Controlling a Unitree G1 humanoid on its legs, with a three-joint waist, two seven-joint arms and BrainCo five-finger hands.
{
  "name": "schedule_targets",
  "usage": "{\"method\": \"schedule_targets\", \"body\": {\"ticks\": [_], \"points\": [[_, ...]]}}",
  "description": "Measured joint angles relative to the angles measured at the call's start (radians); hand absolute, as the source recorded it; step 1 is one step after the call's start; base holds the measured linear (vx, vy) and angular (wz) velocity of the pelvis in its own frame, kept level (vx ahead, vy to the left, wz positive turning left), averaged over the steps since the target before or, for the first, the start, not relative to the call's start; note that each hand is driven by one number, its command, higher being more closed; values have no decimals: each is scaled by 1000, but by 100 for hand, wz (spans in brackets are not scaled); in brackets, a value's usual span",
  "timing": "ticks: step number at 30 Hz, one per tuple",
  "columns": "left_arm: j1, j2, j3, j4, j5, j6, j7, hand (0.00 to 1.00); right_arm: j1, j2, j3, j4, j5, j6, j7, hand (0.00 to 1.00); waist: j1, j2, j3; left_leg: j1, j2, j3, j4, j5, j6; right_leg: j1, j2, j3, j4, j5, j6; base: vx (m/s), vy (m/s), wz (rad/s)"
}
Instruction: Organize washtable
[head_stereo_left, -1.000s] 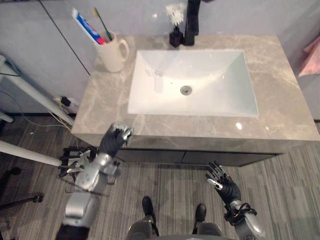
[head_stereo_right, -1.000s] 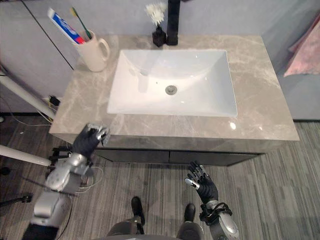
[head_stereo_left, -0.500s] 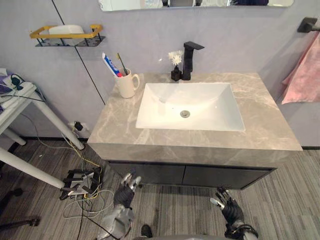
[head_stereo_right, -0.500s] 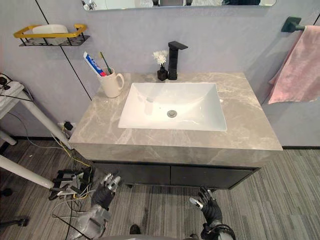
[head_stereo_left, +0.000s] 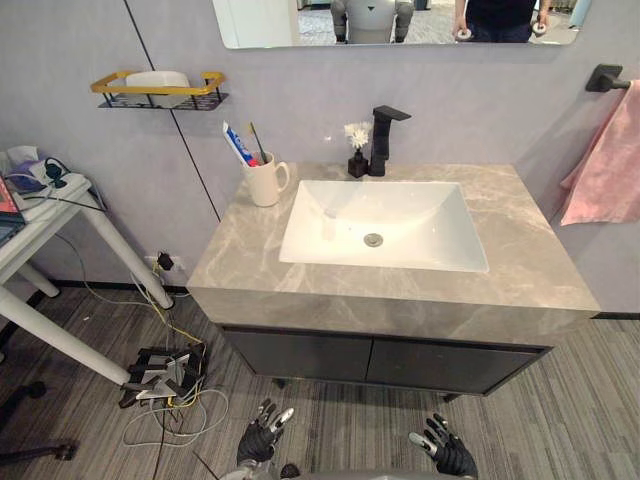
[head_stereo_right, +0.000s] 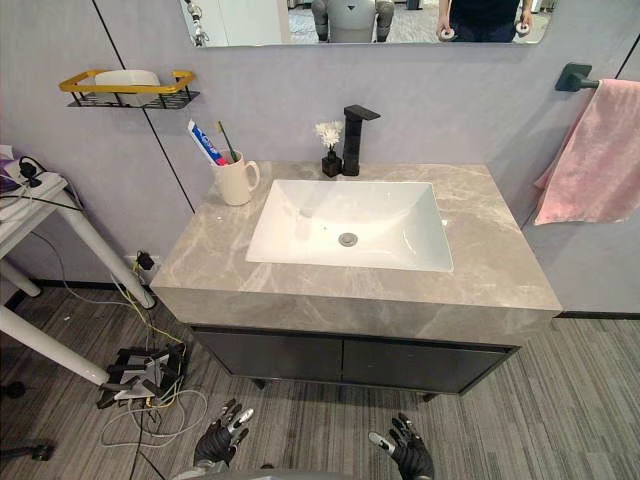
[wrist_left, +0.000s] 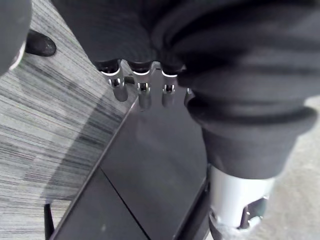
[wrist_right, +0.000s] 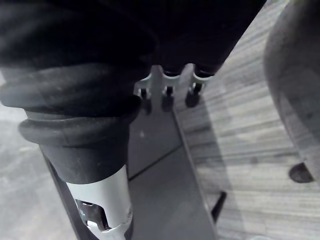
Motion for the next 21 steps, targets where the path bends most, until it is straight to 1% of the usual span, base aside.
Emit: {"method": "schedule_targets", "body": {"ticks": [4,6,8,9,10,11,12,13,14,15,16,17,18,19,20,21], "points": [[1,2,-21,12,0,0,0,0,-1,-9,-2,11,-17,0,0,0,-1,-1,0,4,1,5,0,-4,-3,-2,0,10,3,-4,1,4,-2,-5],[1,10,-33,12,0,0,0,0,-15,-19,-5,31,-24,-1,0,0,-1,0,0,10,5,27,0,-10,-6,-17,0,35,12,-9,1,5,2,-34],[-1,17,-37,12,6,0,0,0,-30,-30,-8,32,-29,-3,-1,0,-2,3,0,4,12,67,0,-13,-7,-59,2,79,34,-12,-1,-7,14,-61],[-9,25,-38,12,21,0,1,0,-40,-29,-19,31,-29,-9,-4,0,-6,4,1,-7,17,98,0,-14,-9,-97,4,113,48,-12,-1,-1,12,-78],[-27,36,-38,24,34,0,1,0,-52,-30,-27,26,-28,-16,-10,0,-20,5,2,-23,20,128,6,-13,-9,-142,6,146,63,0,-1,10,16,-79],[-42,44,-38,35,36,0,1,0,-59,-30,-34,26,-28,-20,-12,0,-27,5,3,-33,20,144,7,-13,-10,-167,5,165,71,6,-1,27,32,-88],[-77,61,-38,57,45,0,1,0,-73,-29,-42,24,-26,-21,-18,0,-29,3,11,-42,19,185,7,-13,-6,-203,5,200,75,23,2,26,38,-88],[-111,83,-38,69,70,0,4,0,-81,-30,-44,19,-26,-24,-19,0,-33,7,19,-46,16,219,8,-14,1,-222,5,225,65,42,5,14,38,-88],[-129,96,-37,69,84,0,5,0,-85,-30,-43,16,-26,-24,-19,0,-37,-2,27,-49,15,233,15,-24,-1,-232,5,239,63,50,6,-10,31,-78],[-164,116,-33,69,109,-1,8,0,-93,-29,-37,5,-26,-24,-19,0,-51,-22,40,-63,16,269,52,-48,9,-253,2,265,67,65,4,-17,29,-63],[-180,124,-27,68,121,-2,13,0,-98,-30,-27,-7,-26,-24,-19,0,-58,-40,47,-73,12,287,80,-68,18,-268,-1,287,69,78,3,-28,44,-110],[-199,115,-8,68,146,-2,20,0,-120,-41,8,-16,-26,-34,-18,0,-57,-47,48,-98,5,294,114,-112,56,-277,12,307,-13,179,-31,-75,33,-163],[-201,96,27,65,158,-8,20,0,-162,-59,13,-11,-26,-36,-17,0,-32,-34,53,-97,28,357,95,-115,73,-301,27,217,47,135,-58,-105,56,-237],[-203,73,54,69,177,-4,26,0,-193,-60,30,-5,-27,-39,-16,0,-35,-41,54,-82,51,458,134,-132,75,-377,-8,-4,425,-119,-117,-43,46,-200],[-200,67,50,67,179,-1,25,0,-191,-59,35,-2,-29,-39,-15,0,-34,-37,57,-79,56,482,169,-152,85,-367,-25,-70,507,-158,-121,20,49,-165],[-197,57,53,63,183,2,26,0,-193,-61,46,3,-36,-38,-10,0,-32,-62,52,-77,55,526,231,-188,79,-363,-42,-139,528,-157,-120,-11,49,-137]]}}
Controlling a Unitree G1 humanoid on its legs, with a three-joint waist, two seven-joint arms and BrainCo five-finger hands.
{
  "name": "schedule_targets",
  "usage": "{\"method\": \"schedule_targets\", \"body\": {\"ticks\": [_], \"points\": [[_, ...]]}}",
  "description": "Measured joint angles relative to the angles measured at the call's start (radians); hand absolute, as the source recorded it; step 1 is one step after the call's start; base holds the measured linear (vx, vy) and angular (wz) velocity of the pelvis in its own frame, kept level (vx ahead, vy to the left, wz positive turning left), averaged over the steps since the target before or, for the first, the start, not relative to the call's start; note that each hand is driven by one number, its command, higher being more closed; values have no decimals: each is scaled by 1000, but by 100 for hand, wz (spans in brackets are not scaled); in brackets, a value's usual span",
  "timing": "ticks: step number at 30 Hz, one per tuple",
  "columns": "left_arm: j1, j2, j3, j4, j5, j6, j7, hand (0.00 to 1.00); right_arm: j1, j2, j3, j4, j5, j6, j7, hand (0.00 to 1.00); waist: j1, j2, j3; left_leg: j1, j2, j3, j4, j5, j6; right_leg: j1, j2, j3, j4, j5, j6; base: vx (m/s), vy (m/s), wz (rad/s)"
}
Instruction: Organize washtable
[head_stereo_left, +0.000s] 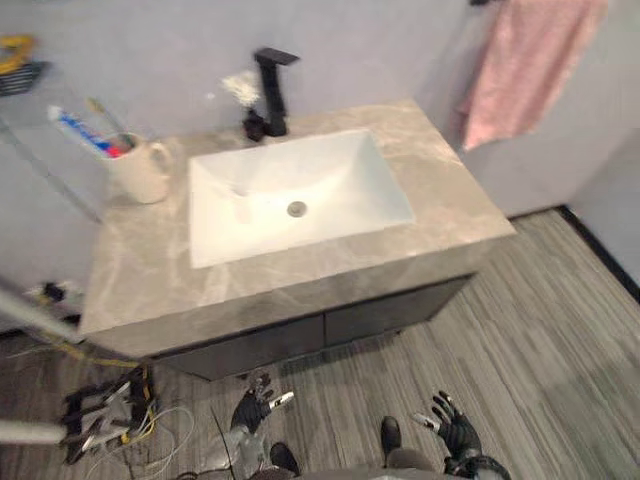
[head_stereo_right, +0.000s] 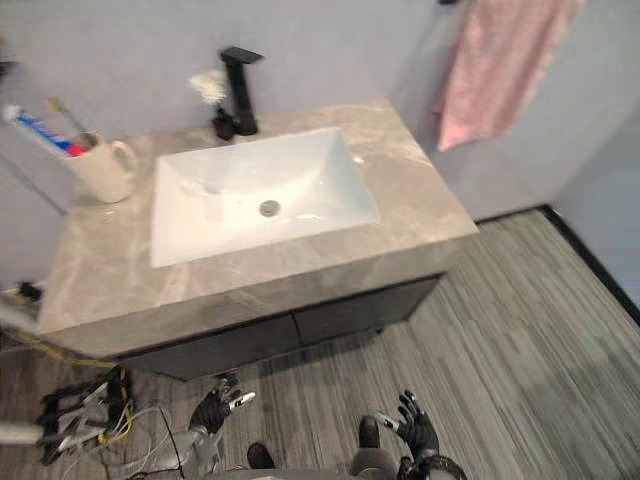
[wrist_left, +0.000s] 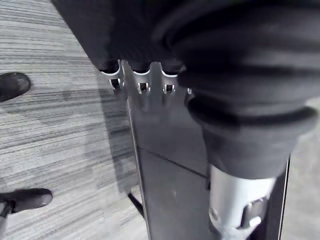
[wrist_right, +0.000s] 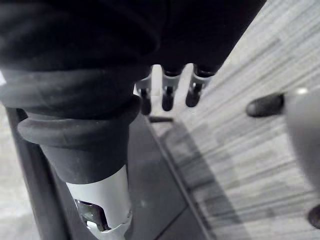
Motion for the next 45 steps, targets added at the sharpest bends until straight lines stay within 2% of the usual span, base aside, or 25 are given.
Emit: {"method": "schedule_targets", "body": {"ticks": [1,2,3,4,5,7,8,10,12,16,19,20,21,22,23,24,25,29,30,31,34,38,41,43,45], "points": [[5,-13,16,1,7,2,2,0,-20,-7,28,12,-10,0,9,0,3,-7,2,-18,14,46,56,-36,5,-10,11,-30,-23,14,-23,-164,31,-226],[15,-46,24,15,9,8,1,0,-62,-19,51,46,-25,-2,16,0,28,28,-35,-15,21,126,0,-39,-9,15,69,-6,-144,9,-29,-178,29,-220],[7,-57,25,17,9,9,2,0,-84,-19,59,67,-30,2,13,0,31,19,-34,-6,21,190,9,-39,-8,17,48,-52,-75,-41,-56,-68,0,-256],[3,-58,29,4,7,10,17,0,-121,-24,112,88,-31,8,17,0,39,-9,-25,14,17,286,53,-49,2,85,25,-141,-105,-93,-19,23,-26,-190],[1,-57,37,-1,4,10,20,0,-135,-24,135,89,-31,9,20,0,53,-22,-24,18,21,331,71,-56,7,95,42,-125,-169,-84,-3,10,-72,-201],[-5,-62,47,-11,-11,14,32,0,-145,-33,150,48,-29,9,33,0,58,4,-8,29,92,396,164,-77,22,136,121,-77,-321,15,-19,-102,-122,-122],[-5,-63,46,-11,-11,14,36,0,-138,-36,149,42,-29,9,34,0,58,6,-6,33,108,396,189,-85,28,148,133,-74,-342,27,-21,-137,-68,-69],[-5,-60,46,-17,-11,14,42,0,-67,-51,120,5,-23,6,35,0,56,9,-3,56,200,396,333,-117,29,217,182,-40,-409,57,-37,-134,16,-40],[2,-59,52,-18,-11,15,44,0,-32,-47,71,-14,-19,8,32,0,51,10,-3,67,224,402,335,-134,3,233,210,-7,-438,73,-43,-116,21,-43],[27,-66,106,-16,-10,29,43,0,9,-28,-23,-18,21,8,9,0,13,7,0,121,220,450,288,-143,-44,262,253,68,-538,142,-48,-113,40,-53],[37,-79,129,-16,-11,34,46,0,22,-27,-25,-15,42,8,2,0,7,16,7,152,227,428,328,-142,-44,276,262,125,-550,156,-54,-100,66,-69],[39,-83,145,-17,-18,34,60,0,17,-31,-17,-7,50,9,-4,0,12,28,22,147,255,307,391,-141,-42,280,272,179,-536,155,-56,-158,121,-137],[51,-91,152,-17,-37,33,68,0,2,-33,5,2,51,10,-6,0,18,42,34,115,264,117,464,-127,-20,281,278,246,-508,147,-65,-141,122,-155],[53,-92,153,-17,-48,31,78,0,-3,-32,23,5,55,10,-6,0,26,41,44,88,255,15,494,-122,-12,279,277,283,-495,145,-67,-92,127,-196],[69,-96,152,-18,-79,24,95,0,-19,-32,46,13,72,11,-1,0,38,49,56,54,184,-238,512,-146,-32,267,274,366,-467,132,-68,-43,92,-162],[72,-99,151,-19,-87,18,103,0,-24,-33,49,23,79,11,2,0,36,53,56,43,155,-319,508,-154,-40,262,273,394,-457,133,-67,-49,135,-193],[76,-100,151,-21,-108,11,114,0,-30,-28,61,45,90,12,6,0,38,55,55,40,85,-463,458,-159,-48,252,271,458,-438,142,-53,-26,109,-124],[80,-102,138,-67,-120,-7,127,0,-41,-25,63,47,90,12,5,0,37,67,47,48,2,-633,248,-160,-61,208,270,554,-419,151,-15,-43,160,-90],[82,-103,126,-79,-125,-15,126,0,-41,-33,52,48,90,11,5,0,36,84,33,75,-7,-638,164,-171,-78,189,273,575,-422,154,5,11,235,-48],[75,-99,109,-88,-128,-16,125,0,-47,-31,19,58,90,10,3,0,27,97,25,97,-15,-630,87,-185,-77,183,268,579,-432,167,22,35,247,-37],[76,-75,72,-95,-116,-14,120,0,-40,8,-28,111,91,12,-14,0,27,74,11,113,-56,-596,48,-177,-68,188,232,598,-469,198,38,52,237,-23],[96,-58,55,-93,-96,-11,100,0,-26,21,-23,119,139,13,-19,0,27,74,7,155,-78,-520,26,-175,-66,187,222,650,-483,211,58,93,166,-53],[95,-49,20,-93,-68,-9,83,0,-28,19,-22,123,137,15,-8,0,9,83,7,161,-96,-438,23,-175,-65,154,223,726,-483,231,83,37,104,-88],[80,-43,6,-93,-63,-7,77,0,-36,16,-22,122,137,16,-7,0,5,86,9,159,-106,-379,23,-176,-63,121,238,779,-484,268,98,-37,52,-112],[61,-17,-36,-95,-49,-5,57,0,-53,11,-21,119,137,17,-7,0,-1,87,10,134,-104,-274,25,-179,-58,57,266,831,-498,353,119,-67,43,-163]]}}
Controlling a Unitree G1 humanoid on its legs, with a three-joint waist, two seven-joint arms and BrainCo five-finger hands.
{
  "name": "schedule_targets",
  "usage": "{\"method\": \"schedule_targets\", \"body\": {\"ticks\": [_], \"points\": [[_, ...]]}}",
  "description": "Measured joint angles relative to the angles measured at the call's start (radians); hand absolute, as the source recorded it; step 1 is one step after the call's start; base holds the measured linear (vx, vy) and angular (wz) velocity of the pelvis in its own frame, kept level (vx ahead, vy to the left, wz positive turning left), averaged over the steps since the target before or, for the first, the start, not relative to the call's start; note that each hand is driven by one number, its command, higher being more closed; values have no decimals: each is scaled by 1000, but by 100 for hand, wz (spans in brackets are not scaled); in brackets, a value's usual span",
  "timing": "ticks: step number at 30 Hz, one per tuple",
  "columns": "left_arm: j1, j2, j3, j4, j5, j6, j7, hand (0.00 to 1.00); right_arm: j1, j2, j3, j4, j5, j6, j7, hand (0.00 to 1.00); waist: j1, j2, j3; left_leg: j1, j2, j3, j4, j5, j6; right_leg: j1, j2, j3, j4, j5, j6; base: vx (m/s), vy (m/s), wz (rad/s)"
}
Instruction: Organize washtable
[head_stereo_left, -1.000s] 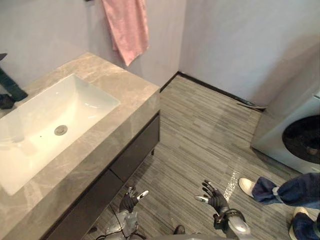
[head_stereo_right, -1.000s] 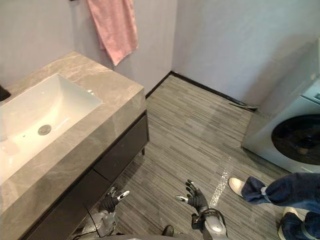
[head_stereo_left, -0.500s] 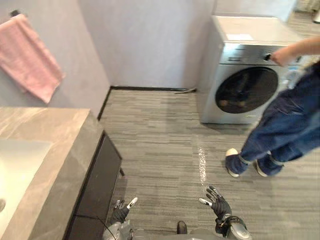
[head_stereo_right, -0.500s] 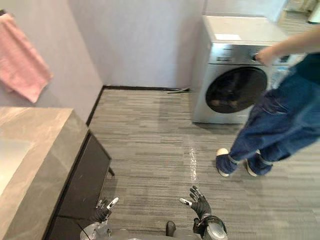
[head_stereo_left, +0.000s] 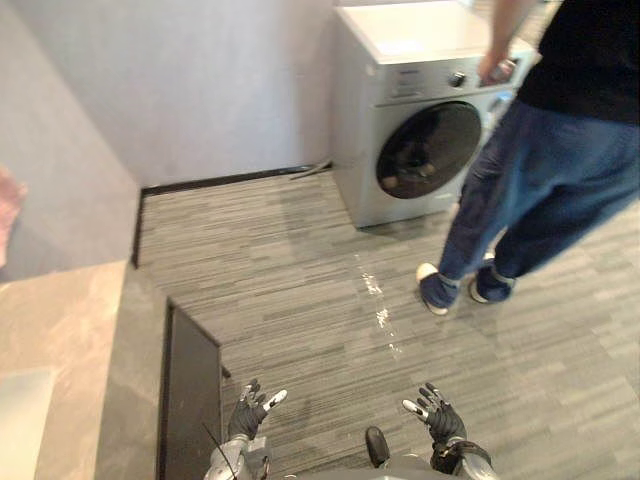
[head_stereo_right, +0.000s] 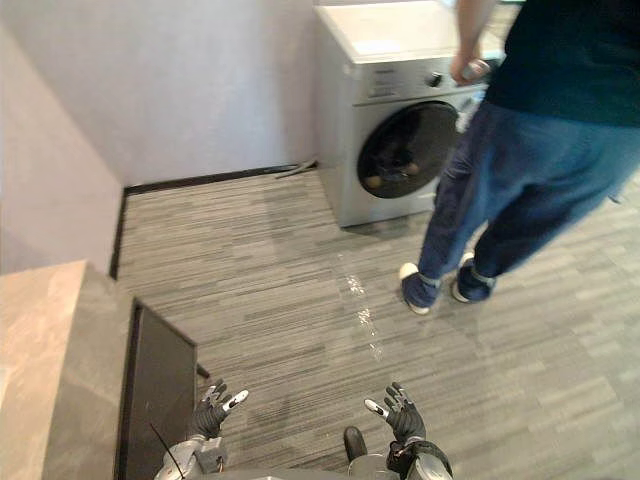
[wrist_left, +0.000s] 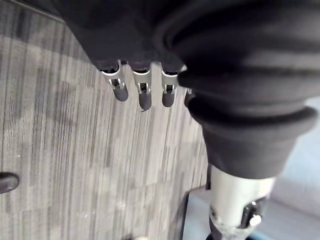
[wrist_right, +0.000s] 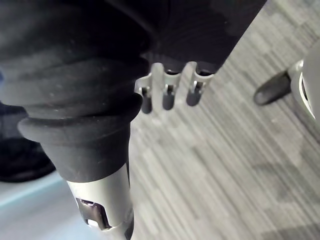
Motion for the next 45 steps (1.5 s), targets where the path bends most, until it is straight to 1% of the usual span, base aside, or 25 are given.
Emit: {"method": "schedule_targets", "body": {"ticks": [1,2,3,4,5,6,9,13,15,16,18,19,20,21,22,24,26,29,32,33,34,35,38,41,45], "points": [[-8,4,-10,0,0,3,-1,0,-2,1,1,-7,0,0,0,0,-5,1,0,-7,6,31,5,-3,12,-13,9,-14,-19,36,-6,-63,11,-148],[-25,17,-14,-2,1,6,-4,0,-13,5,4,-21,0,0,0,0,-18,4,4,-17,19,87,19,-12,35,-33,17,-108,-43,46,-62,-62,-11,-111],[-38,20,-13,-2,0,8,-7,0,-13,5,4,-27,0,0,0,0,-30,8,7,-12,21,123,9,-24,56,-56,12,-285,11,-25,-131,-39,-9,-149],[-59,24,-9,-1,-1,16,-6,0,-7,4,2,-29,0,0,0,0,-33,7,12,10,14,205,-2,-30,63,-78,-33,-580,141,-142,-209,-24,-4,-131],[-58,21,-8,-2,-1,16,-5,0,-7,4,1,-29,0,0,0,0,-33,4,11,19,13,236,3,-30,63,-78,-54,-684,188,-188,-221,133,-162,-383],[-33,-21,15,-33,-37,15,5,0,-23,-4,-3,-36,-3,-2,-1,0,-47,9,4,97,19,487,102,-59,16,-48,-97,-1035,325,-314,-298,186,-203,-377],[-53,-31,32,-39,-70,13,9,0,-31,-6,-12,-34,-2,-1,-3,0,-50,8,8,90,37,515,162,-85,11,-45,-40,-910,276,-311,-282,108,-87,-217],[-57,-21,37,-2,-68,13,19,0,-17,21,-21,-35,3,-1,-3,0,-73,-14,9,137,42,562,138,-86,0,-11,31,-770,217,-286,-284,65,4,-99],[-56,-14,36,24,-68,14,27,0,-10,35,-19,-35,10,-1,-2,0,-80,-28,8,133,86,581,183,-99,-12,14,37,-712,201,-277,-277,-10,-22,-104],[-60,-12,33,24,-66,12,26,0,-3,30,-21,-35,10,-1,-1,0,-80,-33,11,115,131,580,199,-95,-16,24,40,-681,195,-276,-279,-73,-55,-75],[-70,-15,30,40,-56,7,26,0,9,18,-23,-35,10,0,-3,0,-80,-29,13,101,175,569,299,-63,-35,23,36,-660,193,-284,-267,-63,-23,-66],[-71,-17,27,47,-55,7,27,0,14,16,-22,-35,10,0,-2,0,-79,-33,13,93,190,564,344,-56,-24,25,34,-660,189,-282,-263,-51,22,-46],[-72,-21,27,56,-55,6,30,0,25,9,-23,-35,9,1,-2,0,-79,-38,12,76,225,527,442,-37,8,43,38,-637,176,-271,-248,-23,30,-51],[-60,-21,31,64,-55,6,33,0,33,1,-22,-35,9,1,-2,0,-75,-35,14,51,259,472,543,-3,57,67,47,-605,156,-258,-253,21,27,-74],[-44,-23,32,64,-55,3,38,0,33,-3,-21,-34,8,1,-2,0,-69,-35,15,24,281,416,618,27,70,88,51,-563,140,-245,-261,131,38,-82],[-8,-23,32,65,-56,2,46,0,20,-6,-20,-33,7,-1,-2,0,-49,-32,13,-30,287,296,674,13,65,94,56,-496,135,-231,-262,180,62,-113],[5,-26,32,64,-56,2,46,0,14,-8,-21,-20,-5,-4,-2,0,-42,-36,13,-77,277,169,640,12,67,101,52,-442,119,-217,-252,109,71,-86],[0,-30,33,63,-56,-6,46,0,5,-8,-30,36,-20,-4,-10,0,-44,-37,13,-129,249,-7,450,16,57,109,21,-420,102,-206,-231,49,102,-19],[-22,-37,28,53,-55,-10,48,0,4,-11,-31,60,-57,-6,-31,0,-45,-35,13,-158,185,-116,191,30,1,105,-40,-420,76,-185,-184,-15,175,11],[-23,-43,22,41,-55,-13,50,0,0,-20,-30,63,-60,-7,-32,0,-41,-22,9,-158,162,-150,80,68,-47,96,-54,-423,68,-177,-160,-56,234,5],[-24,-47,14,38,-51,-20,51,0,0,-27,-31,62,-62,-11,-32,0,-34,-1,5,-156,156,-172,20,116,-65,90,-55,-426,64,-173,-142,-52,316,4],[-29,-39,8,38,-47,-20,51,0,-2,-28,-29,71,-70,-9,-35,0,-26,7,6,-141,135,-183,-12,177,-52,98,-75,-423,50,-167,-112,-36,291,7],[-11,-8,-14,4,-34,-29,50,0,29,13,-15,61,-116,-11,-31,0,-23,-28,-9,-111,53,-196,-90,192,-21,131,-146,-451,8,-149,-62,-14,293,37],[13,6,-14,0,-20,-31,50,0,28,13,30,61,-171,-11,-32,0,-17,-44,-18,-98,-6,-195,-120,199,21,140,-192,-452,0,-142,-22,37,231,13],[35,16,-14,4,-12,-30,50,0,21,12,59,61,-204,-11,-29,0,-10,-49,-22,-84,-43,-196,-121,186,51,165,-227,-462,-20,-133,-5,52,156,4]]}}
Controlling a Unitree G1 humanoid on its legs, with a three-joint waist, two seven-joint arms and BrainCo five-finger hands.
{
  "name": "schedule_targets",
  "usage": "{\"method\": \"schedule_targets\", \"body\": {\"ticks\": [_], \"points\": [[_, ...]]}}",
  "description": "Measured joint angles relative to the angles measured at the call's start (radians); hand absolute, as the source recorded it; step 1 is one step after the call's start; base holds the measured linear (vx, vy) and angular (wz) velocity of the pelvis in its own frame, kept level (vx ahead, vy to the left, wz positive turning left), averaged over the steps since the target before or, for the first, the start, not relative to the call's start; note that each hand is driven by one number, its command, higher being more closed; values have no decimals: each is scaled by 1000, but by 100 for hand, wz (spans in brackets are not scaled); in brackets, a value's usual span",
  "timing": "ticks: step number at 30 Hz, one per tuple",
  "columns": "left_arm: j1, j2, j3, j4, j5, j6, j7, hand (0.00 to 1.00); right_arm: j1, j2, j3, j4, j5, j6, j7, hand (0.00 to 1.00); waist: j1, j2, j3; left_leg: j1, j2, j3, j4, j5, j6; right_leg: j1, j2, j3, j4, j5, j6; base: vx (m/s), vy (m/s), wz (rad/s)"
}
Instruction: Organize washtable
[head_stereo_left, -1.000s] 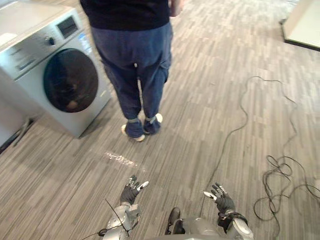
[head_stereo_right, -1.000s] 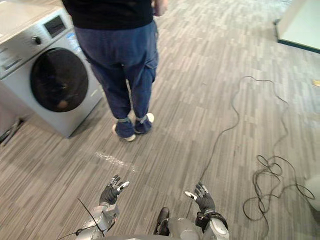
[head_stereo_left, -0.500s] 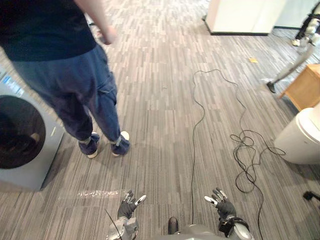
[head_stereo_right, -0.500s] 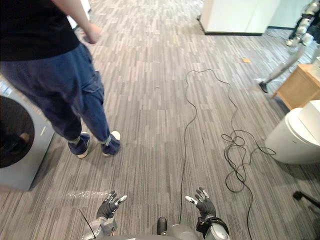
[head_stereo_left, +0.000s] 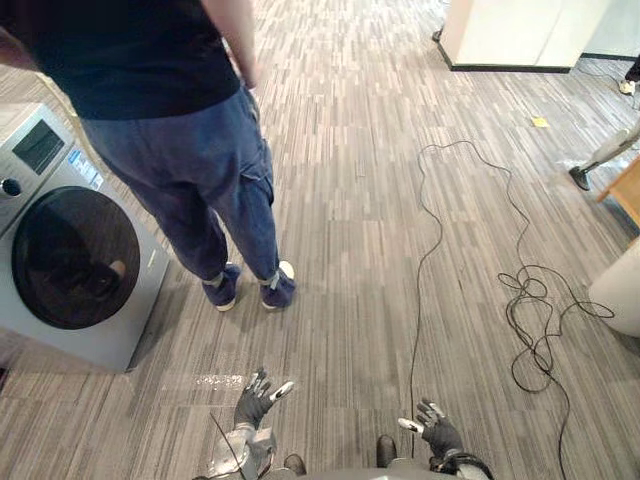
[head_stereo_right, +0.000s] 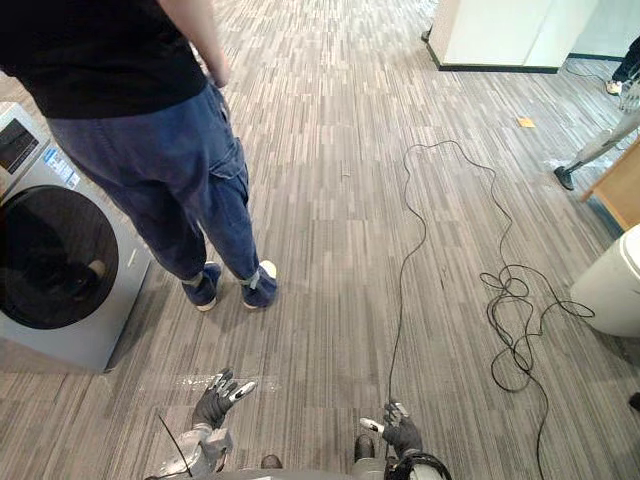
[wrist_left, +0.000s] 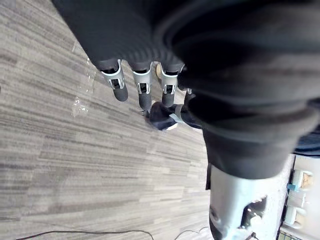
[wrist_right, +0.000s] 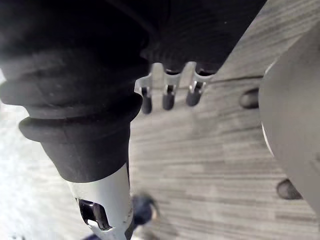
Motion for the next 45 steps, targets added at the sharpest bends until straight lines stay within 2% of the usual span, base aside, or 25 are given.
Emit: {"method": "schedule_targets", "body": {"ticks": [2,5,6,12,17,24,29,30,31,32,33,35,36,37,38,39,40,42,44,45], "points": [[-3,4,-1,3,0,0,0,0,1,1,7,1,-3,0,2,0,18,-6,-4,0,-9,0,0,-1,2,-2,-7,-12,0,4,6,33,65,0],[-4,4,-3,18,0,0,0,0,-2,-1,24,2,-5,0,2,0,18,-17,-12,0,-14,-2,0,-1,2,-1,-12,-15,-1,4,6,0,0,0],[19,-1,-47,64,0,1,-1,0,1,-9,50,23,-3,1,-1,0,18,-32,-68,44,-28,-26,-103,61,14,10,-9,-46,-27,14,14,0,0,0],[19,-2,-45,64,-1,1,0,0,0,-9,49,23,-1,1,-1,0,19,-30,-68,39,-26,-20,-99,61,14,-2,-8,-39,-16,13,13,0,0,-2],[19,-10,-39,64,-16,-4,38,0,1,-7,39,23,83,0,-24,0,19,-27,-68,34,-23,-17,-87,60,15,-4,-8,-37,-3,12,11,-30,-20,-1],[19,-21,-33,66,-68,-33,95,0,3,-2,-9,23,240,-33,-84,0,20,-23,-66,48,-21,-11,-90,59,13,-8,-9,-32,24,0,-2,-75,-27,-2],[19,-22,-29,65,-88,-39,108,0,-6,0,-24,23,269,-35,-89,0,24,-28,-61,26,-31,0,-91,56,11,-45,-14,-27,45,-13,-9,-36,-1,-4],[19,-22,-29,64,-88,-39,108,0,-13,1,-26,23,275,-35,-90,0,25,-33,-56,17,-32,5,-84,47,23,-71,-19,-29,89,-43,-15,29,38,-10],[16,-19,-28,55,-88,-39,108,0,-31,7,-34,18,285,-35,-90,0,23,-32,-43,12,-32,9,-61,28,26,-112,-37,-31,191,-98,-37,34,35,-9],[15,-17,-27,47,-88,-39,108,0,-35,12,-42,16,287,-35,-90,0,21,-46,-29,12,-32,6,-52,17,27,-124,-48,-32,229,-118,-44,0,0,0],[16,-17,-24,31,-88,-39,108,0,-34,14,-45,9,291,-36,-90,0,21,-43,-17,23,-38,1,-53,7,26,-129,-61,-35,288,-150,-75,20,4,8],[18,-17,-15,3,-87,-39,109,0,-29,13,-46,-2,290,-36,-89,0,23,-53,-5,52,-49,-7,-85,2,32,-168,-81,-40,402,-169,-102,104,16,-2],[5,-20,-2,-7,-87,-39,108,0,-44,11,-46,-12,289,-37,-84,0,20,-38,37,79,-31,-7,-76,-5,43,-257,-90,-65,577,-160,-127,118,4,-8],[-5,-22,-4,-3,-88,-38,109,0,-46,11,-46,-20,288,-38,-82,0,16,-17,55,78,-10,-11,-58,-19,43,-278,-79,-69,591,-175,-118,123,-13,-1],[-26,-13,-3,-5,-87,-39,110,0,-34,10,-45,-31,285,-39,-81,0,16,2,81,72,34,-25,-10,-53,35,-297,-44,-85,534,-188,-97,169,-11,19],[-47,0,-4,-6,-86,-41,110,0,-23,10,-47,-36,285,-41,-82,0,12,4,88,69,59,-37,10,-76,23,-321,-23,-100,441,-173,-76,218,-12,20],[-57,6,-3,-6,-84,-41,110,0,-21,9,-49,-36,284,-41,-82,0,10,-3,88,71,62,-43,9,-83,15,-333,-20,-102,382,-157,-62,296,-30,32],[-97,11,-5,-4,-64,-42,109,0,-15,10,-61,-36,269,-42,-85,0,-11,-32,102,107,57,-72,7,-124,-16,-353,-33,-131,153,-72,13,396,-83,36],[-107,11,-20,-2,-47,-42,107,0,0,11,-60,-39,256,-41,-84,0,-16,-42,104,154,51,-85,6,-170,-51,-370,-36,-134,113,-60,21,485,-157,32],[-108,11,-37,-2,-46,-44,107,0,14,11,-59,-40,252,-41,-84,0,-17,-35,100,180,61,-90,13,-198,-72,-376,-30,-123,143,-50,6,679,-274,48]]}}
